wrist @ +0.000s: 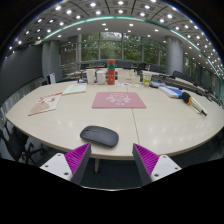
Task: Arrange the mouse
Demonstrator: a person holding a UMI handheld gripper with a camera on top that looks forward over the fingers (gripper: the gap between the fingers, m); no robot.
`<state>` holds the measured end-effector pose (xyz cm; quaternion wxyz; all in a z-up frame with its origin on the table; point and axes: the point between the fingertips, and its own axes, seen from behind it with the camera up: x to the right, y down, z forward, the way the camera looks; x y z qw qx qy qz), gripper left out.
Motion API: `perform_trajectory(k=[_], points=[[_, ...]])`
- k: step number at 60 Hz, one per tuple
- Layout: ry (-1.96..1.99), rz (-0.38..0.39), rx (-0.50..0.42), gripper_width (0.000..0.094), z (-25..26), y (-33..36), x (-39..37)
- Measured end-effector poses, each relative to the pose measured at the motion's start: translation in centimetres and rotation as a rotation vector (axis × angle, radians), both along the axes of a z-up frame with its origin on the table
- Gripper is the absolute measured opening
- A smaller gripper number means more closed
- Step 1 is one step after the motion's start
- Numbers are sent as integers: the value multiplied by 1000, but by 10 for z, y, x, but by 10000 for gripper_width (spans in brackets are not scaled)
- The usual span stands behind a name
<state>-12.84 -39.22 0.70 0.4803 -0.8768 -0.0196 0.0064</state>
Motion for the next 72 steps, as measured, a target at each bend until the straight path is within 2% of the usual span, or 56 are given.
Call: perform_trajectory(k=[30, 34, 36, 39, 40, 50, 58, 67, 72], points=[[-70, -12, -27, 832, -13, 113, -19], [-50, -14, -28, 765, -15, 124, -23], [-33, -16, -36, 682, -17, 127, -26], [-11, -20, -40, 497, -17, 131, -31], [-24, -30, -40, 470, -17, 131, -28], [-34, -67, -53, 384, -17, 134, -28], [-17, -54, -87, 330, -9, 137, -34], [-25, -16, -16, 330, 59, 167, -37], [-7, -24, 43, 330, 101, 202, -30]])
